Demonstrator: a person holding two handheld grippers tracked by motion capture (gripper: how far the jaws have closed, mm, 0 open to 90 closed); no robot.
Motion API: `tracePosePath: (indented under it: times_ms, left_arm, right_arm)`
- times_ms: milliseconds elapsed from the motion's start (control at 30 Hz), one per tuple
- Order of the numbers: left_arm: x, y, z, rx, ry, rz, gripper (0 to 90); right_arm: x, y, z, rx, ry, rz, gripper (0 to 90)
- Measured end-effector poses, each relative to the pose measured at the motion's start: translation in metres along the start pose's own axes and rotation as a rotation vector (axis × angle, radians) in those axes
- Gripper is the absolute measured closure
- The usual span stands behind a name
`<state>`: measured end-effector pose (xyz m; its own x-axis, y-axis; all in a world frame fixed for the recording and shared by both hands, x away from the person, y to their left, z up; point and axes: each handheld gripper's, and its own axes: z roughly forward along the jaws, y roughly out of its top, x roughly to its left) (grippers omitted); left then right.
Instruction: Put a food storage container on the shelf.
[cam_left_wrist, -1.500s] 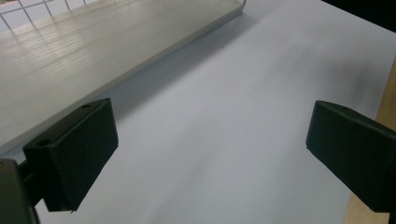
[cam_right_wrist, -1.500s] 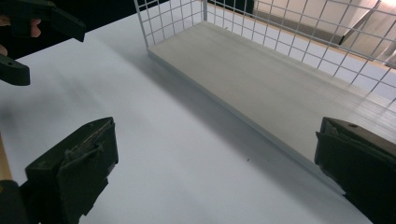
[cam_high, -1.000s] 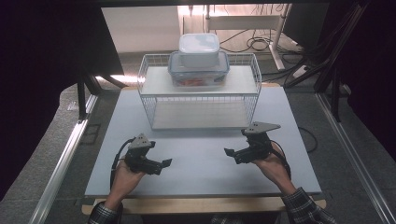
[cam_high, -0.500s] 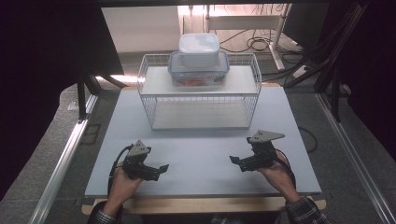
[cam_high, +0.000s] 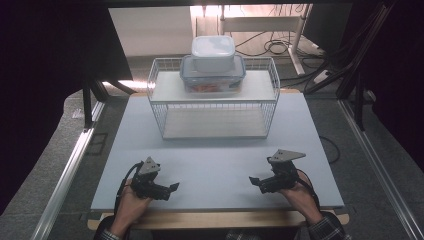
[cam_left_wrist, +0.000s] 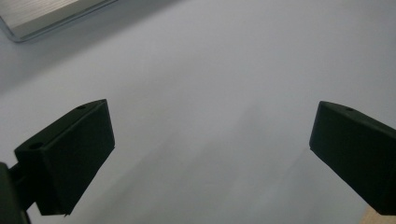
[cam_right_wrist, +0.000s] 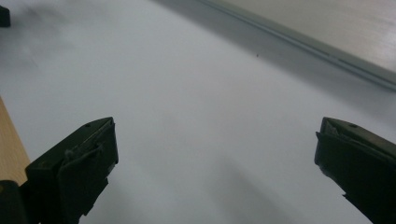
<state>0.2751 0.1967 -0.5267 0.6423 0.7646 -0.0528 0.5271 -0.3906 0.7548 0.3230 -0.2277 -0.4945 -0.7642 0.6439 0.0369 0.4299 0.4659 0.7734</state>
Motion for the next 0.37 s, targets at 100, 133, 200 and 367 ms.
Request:
tracePosePath:
  times_ms: [100,133,200,367]
  left_arm:
    - [0.0001,-0.0009,0.0019,0.009,0.0,0.001,0.0]
    - [0.0007,-0.0021,0.004,0.022,0.0,0.003,0.0]
    - [0.0018,-0.0028,0.0046,0.022,0.006,0.002,0.0]
    - [0.0033,-0.0022,0.0028,-0.004,0.01,-0.013,0.0]
  right_arm:
    - [-0.0001,-0.0044,0.0029,0.025,-0.009,-0.008,0.0]
    - [-0.0004,-0.0054,0.004,0.029,-0.008,-0.008,0.0]
    - [-0.0002,-0.0063,0.0062,0.039,-0.006,-0.006,0.0]
    - [0.0034,-0.0064,0.0098,0.053,0.003,-0.019,0.0]
